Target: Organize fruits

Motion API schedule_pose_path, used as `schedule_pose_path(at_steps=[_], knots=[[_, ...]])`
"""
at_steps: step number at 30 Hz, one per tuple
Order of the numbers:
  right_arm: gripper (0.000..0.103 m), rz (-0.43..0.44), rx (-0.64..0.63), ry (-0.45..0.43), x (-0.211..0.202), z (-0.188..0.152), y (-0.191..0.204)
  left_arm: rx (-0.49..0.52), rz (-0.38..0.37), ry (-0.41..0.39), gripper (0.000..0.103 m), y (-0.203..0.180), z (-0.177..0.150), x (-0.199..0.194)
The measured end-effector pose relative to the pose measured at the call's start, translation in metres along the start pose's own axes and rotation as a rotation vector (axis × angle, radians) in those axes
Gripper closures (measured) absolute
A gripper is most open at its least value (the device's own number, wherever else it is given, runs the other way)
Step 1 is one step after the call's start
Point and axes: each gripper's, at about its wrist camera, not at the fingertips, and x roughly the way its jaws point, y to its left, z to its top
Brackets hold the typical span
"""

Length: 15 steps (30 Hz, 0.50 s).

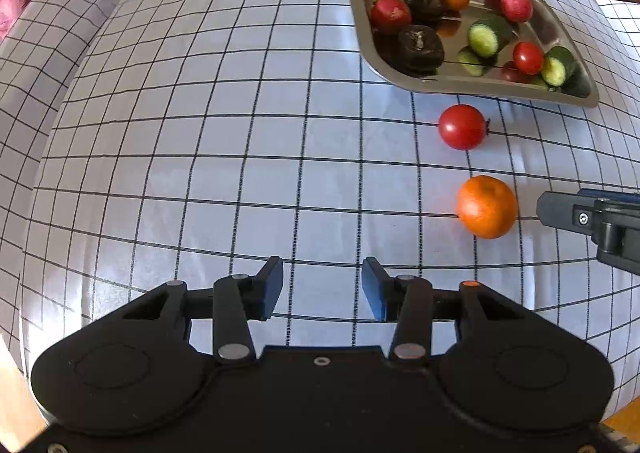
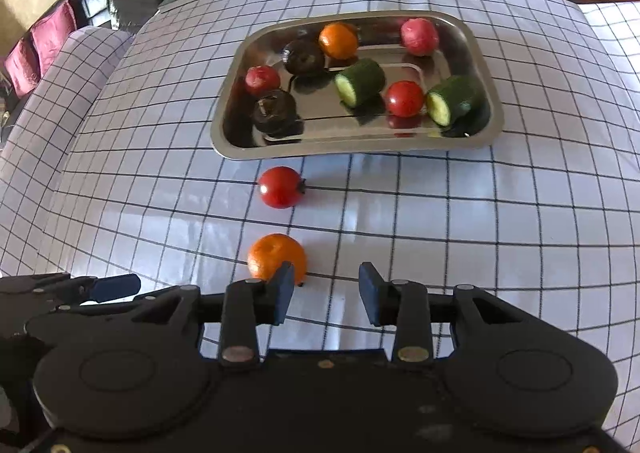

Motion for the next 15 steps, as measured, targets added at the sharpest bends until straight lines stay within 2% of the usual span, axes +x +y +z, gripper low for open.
schedule_pose_path(at_steps=[15], knots=[[0.055, 0.048, -0.091, 0.045, 0.026, 0.007, 0.031, -0.048, 0.027, 0.023, 0.050, 0.021, -0.003, 0.004]])
